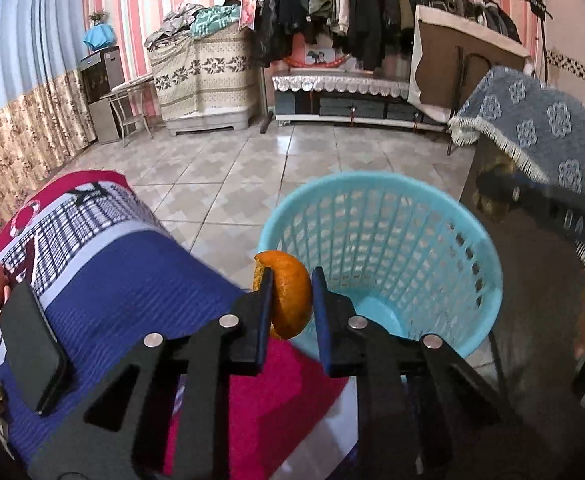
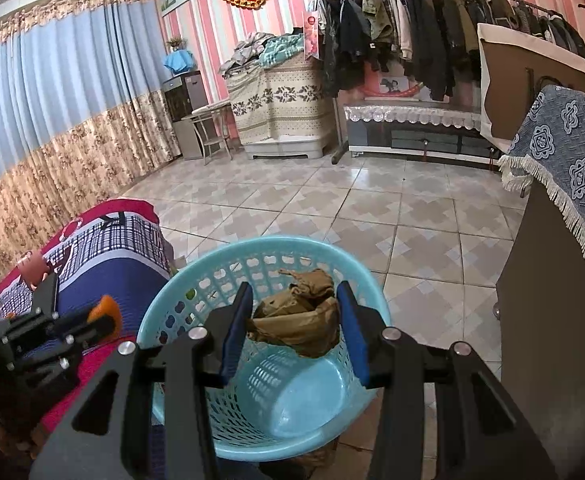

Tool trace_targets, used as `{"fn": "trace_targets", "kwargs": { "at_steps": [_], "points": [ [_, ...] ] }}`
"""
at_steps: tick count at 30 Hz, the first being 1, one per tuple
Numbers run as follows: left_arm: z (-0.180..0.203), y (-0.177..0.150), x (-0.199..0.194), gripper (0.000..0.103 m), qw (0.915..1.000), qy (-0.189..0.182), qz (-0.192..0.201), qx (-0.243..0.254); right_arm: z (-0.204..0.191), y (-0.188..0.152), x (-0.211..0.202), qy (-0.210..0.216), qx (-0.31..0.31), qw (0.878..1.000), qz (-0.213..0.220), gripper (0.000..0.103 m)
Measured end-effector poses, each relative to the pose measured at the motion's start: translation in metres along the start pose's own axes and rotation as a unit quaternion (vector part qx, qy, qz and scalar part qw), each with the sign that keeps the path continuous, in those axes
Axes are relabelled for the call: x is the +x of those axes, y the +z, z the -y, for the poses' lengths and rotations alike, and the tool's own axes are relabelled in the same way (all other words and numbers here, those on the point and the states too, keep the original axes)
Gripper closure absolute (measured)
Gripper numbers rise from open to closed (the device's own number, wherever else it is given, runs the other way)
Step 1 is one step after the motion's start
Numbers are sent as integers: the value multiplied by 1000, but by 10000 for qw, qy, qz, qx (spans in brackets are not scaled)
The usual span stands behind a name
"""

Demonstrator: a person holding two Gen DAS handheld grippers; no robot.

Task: Collect trash
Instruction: 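Drop the orange peel into the basket with the left tool while the right tool holds, then open the right tool to drop the brown paper into the basket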

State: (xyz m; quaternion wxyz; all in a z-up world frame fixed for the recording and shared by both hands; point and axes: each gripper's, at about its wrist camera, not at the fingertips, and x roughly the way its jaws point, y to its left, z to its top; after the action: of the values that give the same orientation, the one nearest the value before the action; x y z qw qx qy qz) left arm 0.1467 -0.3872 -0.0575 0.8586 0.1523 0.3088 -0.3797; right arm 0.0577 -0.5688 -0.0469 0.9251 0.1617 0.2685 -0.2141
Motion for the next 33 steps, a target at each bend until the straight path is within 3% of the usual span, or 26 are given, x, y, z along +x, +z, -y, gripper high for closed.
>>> {"fn": "trace_targets", "kwargs": {
  "at_steps": [11, 17, 20, 24, 27, 33],
  "points": [
    [28, 32, 22, 85, 9996, -121, 181, 190, 11, 4, -1, -127, 84, 9999, 44, 60],
    [28, 37, 36, 79, 9998, -69, 132, 164, 12, 4, 0, -154, 101, 9998, 46, 60],
    [24, 38, 37, 73, 9998, 11, 152, 135, 12, 3, 0, -158, 94, 9998, 39, 60],
    [13, 38, 33, 50, 9996, 126, 237, 6, 13, 4, 0, -162, 94, 9998, 33, 60],
    [4, 38, 30, 46, 9994, 228, 253, -54, 13, 4, 0, -159, 93, 9998, 35, 60],
    [-18, 36, 10, 21, 9970, 568, 484, -206, 9, 2, 4, -111, 114, 9998, 78, 60]
  ]
}}
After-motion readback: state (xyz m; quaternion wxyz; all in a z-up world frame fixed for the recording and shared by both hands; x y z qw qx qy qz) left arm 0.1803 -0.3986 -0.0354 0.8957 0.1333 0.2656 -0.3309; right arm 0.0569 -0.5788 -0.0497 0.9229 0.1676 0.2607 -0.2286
